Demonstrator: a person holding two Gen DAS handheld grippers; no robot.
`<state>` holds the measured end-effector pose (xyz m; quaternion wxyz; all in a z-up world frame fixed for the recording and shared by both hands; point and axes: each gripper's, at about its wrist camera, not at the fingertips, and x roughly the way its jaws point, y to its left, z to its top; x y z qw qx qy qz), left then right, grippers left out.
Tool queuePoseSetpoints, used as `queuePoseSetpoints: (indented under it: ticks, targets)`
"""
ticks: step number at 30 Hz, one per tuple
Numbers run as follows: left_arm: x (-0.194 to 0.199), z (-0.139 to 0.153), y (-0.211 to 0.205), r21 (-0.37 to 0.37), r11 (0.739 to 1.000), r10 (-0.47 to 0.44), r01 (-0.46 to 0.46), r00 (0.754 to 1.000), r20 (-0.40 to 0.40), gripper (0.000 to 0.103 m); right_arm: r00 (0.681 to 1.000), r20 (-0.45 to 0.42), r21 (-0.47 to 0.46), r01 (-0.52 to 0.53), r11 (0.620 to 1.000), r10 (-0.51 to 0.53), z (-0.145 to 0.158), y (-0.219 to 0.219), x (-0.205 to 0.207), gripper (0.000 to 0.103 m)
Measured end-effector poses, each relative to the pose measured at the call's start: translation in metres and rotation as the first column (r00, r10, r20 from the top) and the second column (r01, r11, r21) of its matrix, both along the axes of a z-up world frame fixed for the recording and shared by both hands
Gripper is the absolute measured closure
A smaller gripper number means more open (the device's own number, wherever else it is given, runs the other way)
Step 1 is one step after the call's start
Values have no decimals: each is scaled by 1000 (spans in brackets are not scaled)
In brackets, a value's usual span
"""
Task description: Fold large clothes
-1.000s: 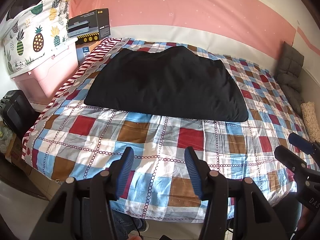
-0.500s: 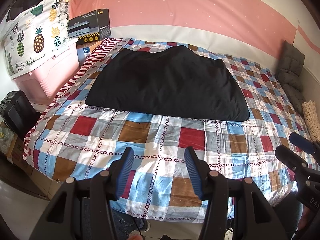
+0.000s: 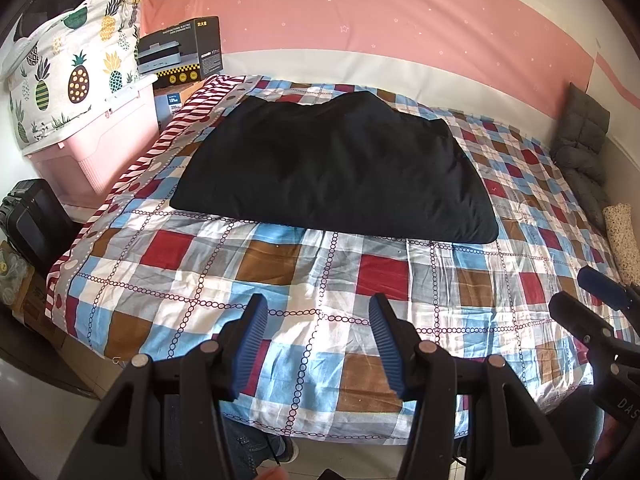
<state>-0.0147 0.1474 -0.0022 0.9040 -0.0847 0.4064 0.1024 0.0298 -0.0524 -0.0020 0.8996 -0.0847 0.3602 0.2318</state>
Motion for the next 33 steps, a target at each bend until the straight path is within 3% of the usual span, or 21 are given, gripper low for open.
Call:
queuePoseSetpoints:
  ticks: [33]
  targets:
    - [-1, 1, -5, -11, 1000, 13, -13, 1000, -1, 48, 1000, -6, 2, 9, 1000, -9, -1, -2, -3, 38]
